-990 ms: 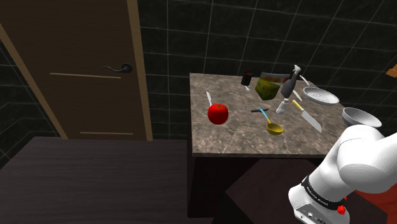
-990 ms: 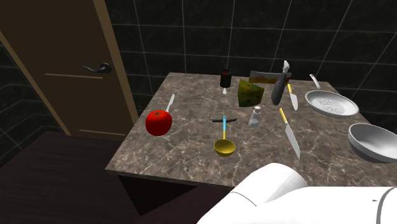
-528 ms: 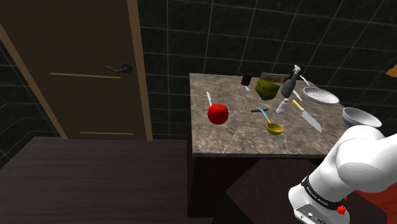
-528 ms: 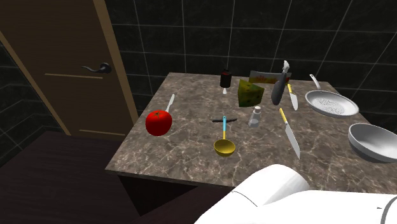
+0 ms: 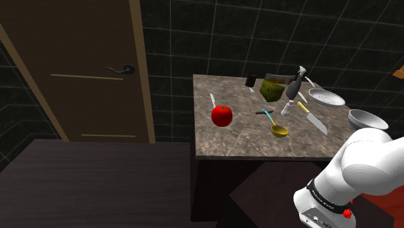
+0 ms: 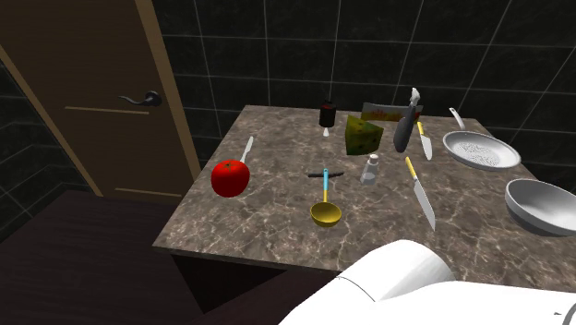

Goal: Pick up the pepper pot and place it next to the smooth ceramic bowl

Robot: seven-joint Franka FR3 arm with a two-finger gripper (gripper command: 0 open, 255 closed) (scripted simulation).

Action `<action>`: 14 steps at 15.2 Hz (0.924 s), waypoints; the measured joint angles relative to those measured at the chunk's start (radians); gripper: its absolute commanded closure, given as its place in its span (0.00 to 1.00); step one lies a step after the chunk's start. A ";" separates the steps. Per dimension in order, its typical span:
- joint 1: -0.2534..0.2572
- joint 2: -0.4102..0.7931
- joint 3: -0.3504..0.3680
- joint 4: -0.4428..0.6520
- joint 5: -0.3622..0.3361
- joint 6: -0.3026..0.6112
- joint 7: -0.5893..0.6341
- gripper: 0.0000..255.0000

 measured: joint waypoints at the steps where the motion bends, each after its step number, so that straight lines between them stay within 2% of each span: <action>1: -0.002 -0.002 -0.002 -0.012 -0.004 0.011 0.004 1.00; 5: -0.017 -0.015 -0.013 -0.064 -0.022 0.057 0.015 1.00; 14: -0.013 -0.044 -0.062 -0.151 -0.069 0.153 0.046 1.00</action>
